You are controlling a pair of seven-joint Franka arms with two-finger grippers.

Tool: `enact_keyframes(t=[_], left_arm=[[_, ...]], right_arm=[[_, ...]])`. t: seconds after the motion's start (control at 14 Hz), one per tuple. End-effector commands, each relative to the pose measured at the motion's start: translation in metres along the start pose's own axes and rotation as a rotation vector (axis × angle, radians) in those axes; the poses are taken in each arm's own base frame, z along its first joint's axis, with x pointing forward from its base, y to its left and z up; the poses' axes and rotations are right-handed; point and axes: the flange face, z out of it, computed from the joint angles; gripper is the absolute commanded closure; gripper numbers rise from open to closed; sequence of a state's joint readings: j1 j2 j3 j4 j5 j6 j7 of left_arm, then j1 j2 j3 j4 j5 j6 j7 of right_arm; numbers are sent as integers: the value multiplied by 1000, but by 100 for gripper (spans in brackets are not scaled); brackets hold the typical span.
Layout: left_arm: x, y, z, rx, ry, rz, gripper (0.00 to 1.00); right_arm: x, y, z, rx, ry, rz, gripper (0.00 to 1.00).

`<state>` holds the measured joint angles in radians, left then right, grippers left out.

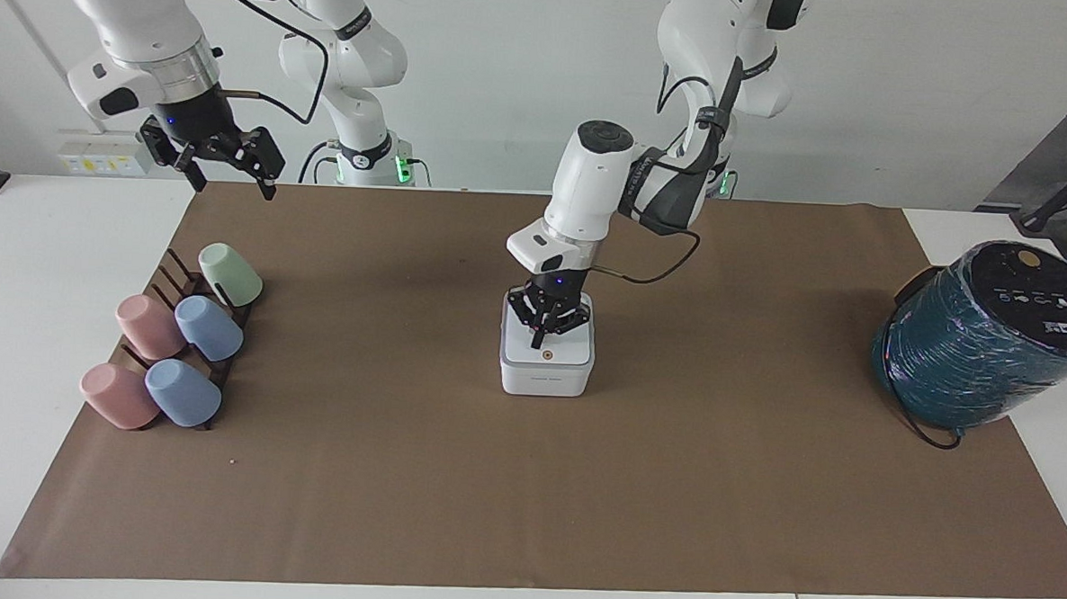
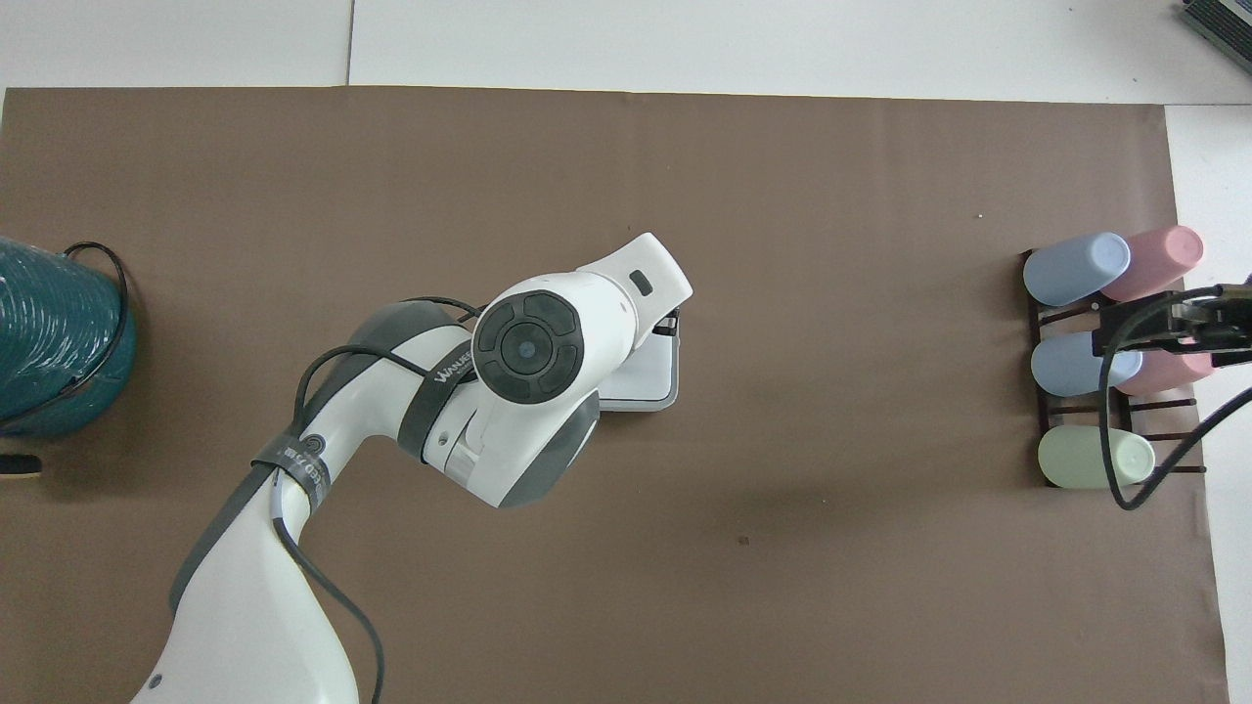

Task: Close trash can lid
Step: 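Swing the white lid down over the bin opening with the left gripper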

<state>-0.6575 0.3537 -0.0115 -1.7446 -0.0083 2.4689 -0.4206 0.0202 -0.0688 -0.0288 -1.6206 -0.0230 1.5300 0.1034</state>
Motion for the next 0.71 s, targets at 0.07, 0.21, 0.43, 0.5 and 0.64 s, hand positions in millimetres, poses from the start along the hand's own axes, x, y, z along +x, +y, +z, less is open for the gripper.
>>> enact_keyframes(t=[0.07, 0.21, 0.43, 0.5, 0.64], left_arm=[[-1, -6, 20, 12, -22, -4, 100], [-3, -6, 15, 34, -73, -11, 100], [-8, -7, -29, 61, -130, -10, 100], [-9, -9, -42, 70, -147, -11, 100], [-12, -15, -65, 84, -168, -19, 100]], right_arm=[[-6, 2, -3, 3, -6, -21, 0], [-6, 2, -3, 3, -6, -23, 0], [-6, 2, -3, 2, -6, -23, 0], [-6, 2, -3, 3, -6, -23, 0], [-6, 2, -3, 3, -6, -23, 0]])
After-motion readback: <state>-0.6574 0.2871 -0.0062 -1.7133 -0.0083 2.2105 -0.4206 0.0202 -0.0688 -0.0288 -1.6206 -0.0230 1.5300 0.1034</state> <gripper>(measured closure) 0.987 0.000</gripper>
